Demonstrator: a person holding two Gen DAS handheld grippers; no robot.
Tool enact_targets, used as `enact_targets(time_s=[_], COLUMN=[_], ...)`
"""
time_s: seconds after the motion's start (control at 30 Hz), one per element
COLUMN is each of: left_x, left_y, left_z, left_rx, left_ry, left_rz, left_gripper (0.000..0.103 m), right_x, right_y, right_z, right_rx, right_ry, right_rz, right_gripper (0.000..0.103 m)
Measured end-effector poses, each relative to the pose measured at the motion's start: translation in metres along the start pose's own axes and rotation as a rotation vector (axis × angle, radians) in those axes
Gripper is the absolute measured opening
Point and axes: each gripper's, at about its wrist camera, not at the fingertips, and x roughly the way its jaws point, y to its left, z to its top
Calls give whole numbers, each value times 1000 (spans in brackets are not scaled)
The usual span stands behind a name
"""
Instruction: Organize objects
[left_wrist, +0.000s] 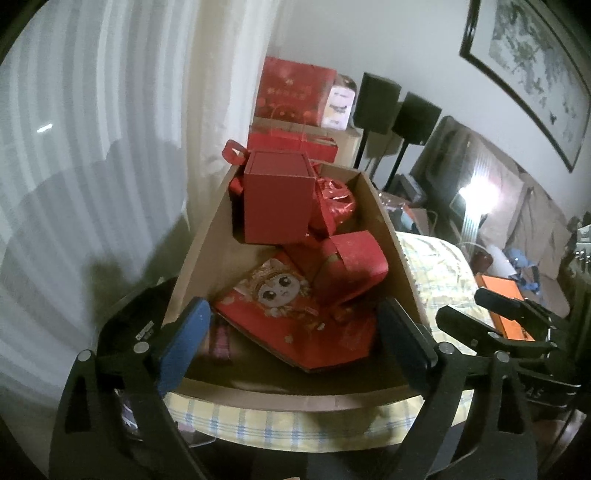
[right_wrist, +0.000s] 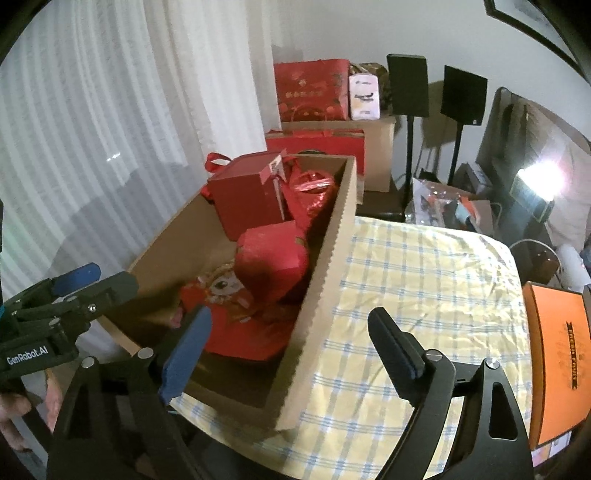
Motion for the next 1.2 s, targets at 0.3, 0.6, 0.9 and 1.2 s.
enact_targets(time_s=[0.3,0.6,0.9,1.2], left_x=[-9,-13,-6,-6], left_y=[-18,-38,-48,-64], left_z=[-6,-16,-32,-44], left_rx=[29,50,50,109], left_ry=[-27,-27,14,22], left_rz=[10,57,77,73], left_gripper=[103,103,103,103], right_x=[-15,-33,-48,-63], right_y=[-21,-40,-53,-62], right_z=[-7,-21,-38,-54], right_rx=[38,67,71,85], right_ry=[-28,-52,-64,-69], right_rz=[-9,-58,-102,-144], right_gripper=[102,102,102,102])
